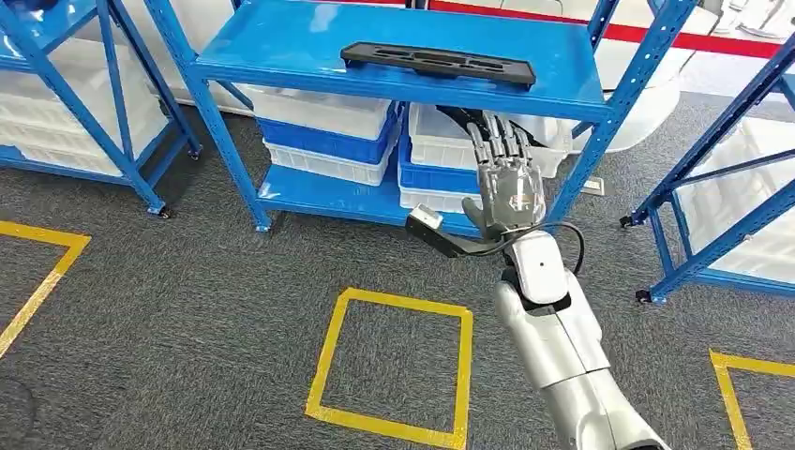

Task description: Take the parts from the cabinet and place them on the table.

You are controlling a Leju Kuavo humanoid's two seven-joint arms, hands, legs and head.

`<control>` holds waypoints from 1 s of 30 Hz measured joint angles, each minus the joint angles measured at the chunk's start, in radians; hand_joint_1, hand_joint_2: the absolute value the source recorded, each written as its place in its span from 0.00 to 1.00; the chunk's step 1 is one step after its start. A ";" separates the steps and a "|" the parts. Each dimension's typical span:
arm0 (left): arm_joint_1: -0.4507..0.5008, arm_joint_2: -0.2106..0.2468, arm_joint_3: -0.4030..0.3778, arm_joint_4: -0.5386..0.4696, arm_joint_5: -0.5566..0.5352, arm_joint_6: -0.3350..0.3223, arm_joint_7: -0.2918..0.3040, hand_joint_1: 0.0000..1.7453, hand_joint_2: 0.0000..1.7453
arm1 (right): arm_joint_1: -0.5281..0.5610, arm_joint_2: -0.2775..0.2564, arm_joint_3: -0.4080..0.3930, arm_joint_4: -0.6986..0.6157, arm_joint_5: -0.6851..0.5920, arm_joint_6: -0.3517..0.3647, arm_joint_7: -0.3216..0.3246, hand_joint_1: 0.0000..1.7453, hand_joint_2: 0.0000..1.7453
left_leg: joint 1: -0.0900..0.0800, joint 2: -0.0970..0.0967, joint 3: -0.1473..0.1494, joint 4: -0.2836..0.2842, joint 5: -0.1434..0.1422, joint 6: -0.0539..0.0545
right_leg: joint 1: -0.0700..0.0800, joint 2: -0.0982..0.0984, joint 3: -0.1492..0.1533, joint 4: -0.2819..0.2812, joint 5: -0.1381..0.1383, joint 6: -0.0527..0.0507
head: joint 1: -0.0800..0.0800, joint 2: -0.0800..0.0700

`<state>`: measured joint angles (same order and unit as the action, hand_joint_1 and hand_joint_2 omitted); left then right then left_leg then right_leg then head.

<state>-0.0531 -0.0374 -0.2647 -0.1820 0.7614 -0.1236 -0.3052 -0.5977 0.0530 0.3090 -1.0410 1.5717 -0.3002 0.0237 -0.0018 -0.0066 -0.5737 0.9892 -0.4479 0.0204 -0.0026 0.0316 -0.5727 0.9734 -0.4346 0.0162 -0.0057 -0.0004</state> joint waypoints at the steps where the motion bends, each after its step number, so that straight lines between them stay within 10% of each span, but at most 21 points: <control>1: 0.000 0.000 0.000 0.000 0.000 0.000 0.001 0.00 0.00 | 0.000 0.000 0.000 0.000 0.000 0.000 0.000 0.00 1.00 | -0.001 0.000 0.000 0.000 -0.001 0.001 | 0.000 0.000 0.000 0.000 0.000 0.000 | 0.000 0.000; 20: -0.003 -0.001 0.001 0.000 -0.009 0.001 0.015 0.00 0.00 | 0.015 -0.012 -0.001 -0.020 0.000 0.012 0.010 0.00 1.00 | 0.007 0.001 0.000 0.000 -0.001 0.001 | 0.000 0.000 -0.004 0.000 0.000 0.000 | 0.000 0.000; 24: -0.005 -0.001 0.002 0.000 -0.009 0.003 0.016 0.00 0.00 | 0.018 -0.012 -0.001 -0.028 0.000 0.013 0.011 0.00 1.00 | 0.006 0.002 0.002 -0.006 0.001 0.016 | -0.007 0.002 0.001 -0.007 0.005 0.008 | -0.001 0.000; 26: -0.006 -0.005 0.002 0.000 -0.009 0.003 0.016 0.00 0.00 | 0.018 -0.014 -0.001 -0.034 0.000 0.013 0.011 0.00 1.00 | 0.020 0.010 0.022 -0.035 0.015 0.025 | -0.005 -0.013 -0.026 0.043 -0.024 0.005 | 0.002 0.000; 30: -0.007 -0.008 0.002 0.000 -0.009 0.004 0.017 0.00 0.00 | 0.033 -0.017 -0.001 -0.034 0.000 0.013 0.011 0.00 1.00 | 0.025 0.016 0.022 -0.034 0.013 0.022 | -0.020 -0.018 -0.169 0.326 -0.121 0.010 | 0.003 0.000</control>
<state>-0.0597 -0.0458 -0.2628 -0.1820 0.7526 -0.1194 -0.2880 -0.5645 0.0359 0.3079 -1.0754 1.5717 -0.2872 0.0351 0.0227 0.0096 -0.5520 0.9551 -0.4348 0.0419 -0.0225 0.0137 -0.7422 1.2989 -0.5559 0.0260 -0.0027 -0.0004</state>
